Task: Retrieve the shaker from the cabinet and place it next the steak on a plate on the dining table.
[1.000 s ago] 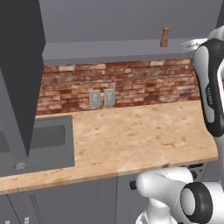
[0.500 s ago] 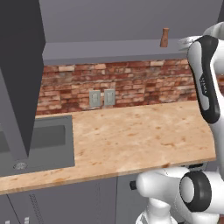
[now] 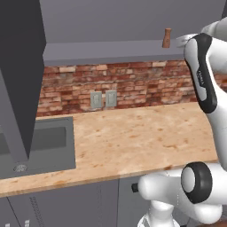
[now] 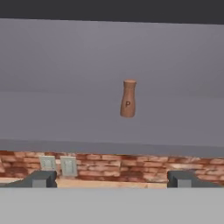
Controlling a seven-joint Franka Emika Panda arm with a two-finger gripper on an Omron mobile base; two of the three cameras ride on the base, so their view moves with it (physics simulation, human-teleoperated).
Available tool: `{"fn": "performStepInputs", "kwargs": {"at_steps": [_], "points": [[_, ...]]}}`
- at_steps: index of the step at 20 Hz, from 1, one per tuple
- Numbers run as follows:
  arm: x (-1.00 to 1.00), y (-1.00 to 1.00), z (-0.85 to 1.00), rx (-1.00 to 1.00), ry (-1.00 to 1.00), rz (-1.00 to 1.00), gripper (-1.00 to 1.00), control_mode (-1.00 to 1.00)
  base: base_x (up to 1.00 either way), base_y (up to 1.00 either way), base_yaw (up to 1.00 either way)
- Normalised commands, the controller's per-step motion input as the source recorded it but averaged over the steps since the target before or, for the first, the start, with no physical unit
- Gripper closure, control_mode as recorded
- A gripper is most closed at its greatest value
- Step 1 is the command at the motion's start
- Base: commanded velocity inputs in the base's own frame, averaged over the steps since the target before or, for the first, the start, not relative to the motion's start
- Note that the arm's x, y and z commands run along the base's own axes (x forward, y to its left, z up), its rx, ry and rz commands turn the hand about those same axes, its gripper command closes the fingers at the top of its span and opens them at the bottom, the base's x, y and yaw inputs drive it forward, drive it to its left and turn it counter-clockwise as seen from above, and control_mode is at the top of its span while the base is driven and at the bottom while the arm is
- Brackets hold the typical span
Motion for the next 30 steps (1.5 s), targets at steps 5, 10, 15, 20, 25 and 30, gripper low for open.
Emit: {"fn": "performStepInputs", "kwargs": {"at_steps": [5, 10, 15, 20, 25, 30], "points": [[0.45, 0.0, 0.0, 0.0, 0.0, 0.01, -1.0, -1.0, 0.0, 0.0, 0.0], [0.43, 0.0, 0.0, 0.0, 0.0, 0.0, -1.0, -1.0, 0.0, 0.0, 0.0], [0.4, 0.0, 0.0, 0.0, 0.0, 0.0, -1.0, -1.0, 0.0, 0.0, 0.0], [0.33, -0.09, 0.0, 0.0, 0.0, 0.0, -1.0, -1.0, 0.0, 0.0, 0.0], [0.36, -0.22, 0.0, 0.0, 0.0, 0.0, -1.0, -1.0, 0.0, 0.0, 0.0], [0.43, -0.01, 0.0, 0.0, 0.0, 0.0, -1.0, -1.0, 0.0, 0.0, 0.0]]}}
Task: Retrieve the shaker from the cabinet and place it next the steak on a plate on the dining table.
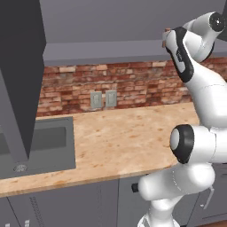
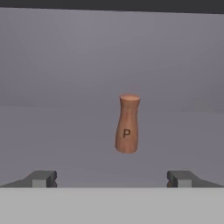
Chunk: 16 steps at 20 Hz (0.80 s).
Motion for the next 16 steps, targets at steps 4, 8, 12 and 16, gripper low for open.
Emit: {"fn": "performStepInputs", "kwargs": {"at_steps": [4, 8, 12, 16], "points": [[0.4, -0.15, 0.0, 0.0, 0.0, 0.0, -1.0, -1.0, 0.0, 0.0, 0.0], [0.33, -0.11, 0.01, 0.0, 0.0, 0.0, -1.0, -1.0, 0.0, 0.0, 0.0], [0.35, -0.12, 0.02, 0.0, 0.0, 0.0, -1.0, -1.0, 0.0, 0.0, 0.0], [0.37, -0.12, 0.05, 0.0, 0.0, 0.0, -1.0, -1.0, 0.0, 0.0, 0.0]]}}
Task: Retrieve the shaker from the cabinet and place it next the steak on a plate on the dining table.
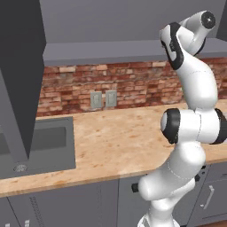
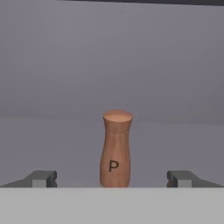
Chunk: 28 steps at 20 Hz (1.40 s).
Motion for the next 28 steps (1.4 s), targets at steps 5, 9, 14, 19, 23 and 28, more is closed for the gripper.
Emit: {"fn": "performStepInputs", "kwargs": {"at_steps": [5, 9, 14, 19, 23, 28], "points": [[0.22, -0.07, 0.06, 0.0, 0.0, 0.0, -1.0, -1.0, 0.0, 0.0, 0.0], [0.2, -0.02, 0.02, 0.0, 0.0, 0.0, -1.0, -1.0, 0.0, 0.0, 0.0], [0.29, 0.0, 0.0, 0.0, 0.0, 0.0, -1.0, -1.0, 0.0, 0.0, 0.0], [0.33, 0.0, 0.0, 0.0, 0.0, 0.0, -1.0, -1.0, 0.0, 0.0, 0.0], [0.31, 0.0, 0.0, 0.0, 0.0, 0.0, -1.0, -1.0, 0.0, 0.0, 0.0], [0.24, 0.0, -0.05, 0.02, 0.0, 0.01, 1.0, -1.0, 0.0, 0.0, 0.0]]}}
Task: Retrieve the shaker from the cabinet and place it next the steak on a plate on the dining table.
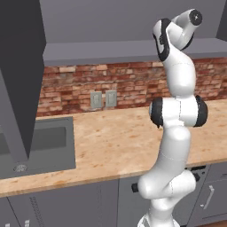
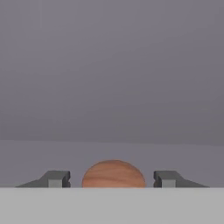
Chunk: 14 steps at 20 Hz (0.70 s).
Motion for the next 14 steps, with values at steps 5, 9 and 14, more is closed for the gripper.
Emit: {"fn": "performStepInputs", "kwargs": {"at_steps": [5, 9, 14], "points": [[-0.02, 0.0, 0.0, 0.03, 0.0, 0.04, 1.0, -1.0, 0.0, 0.0, 0.0], [-0.66, 0.0, 0.0, 0.02, -0.04, 0.0, 1.0, -1.0, 0.0, 0.0, 0.0], [-1.0, -0.03, 0.07, 0.03, -0.13, 0.0, 1.0, -1.0, 0.0, 0.0, 0.0]]}}
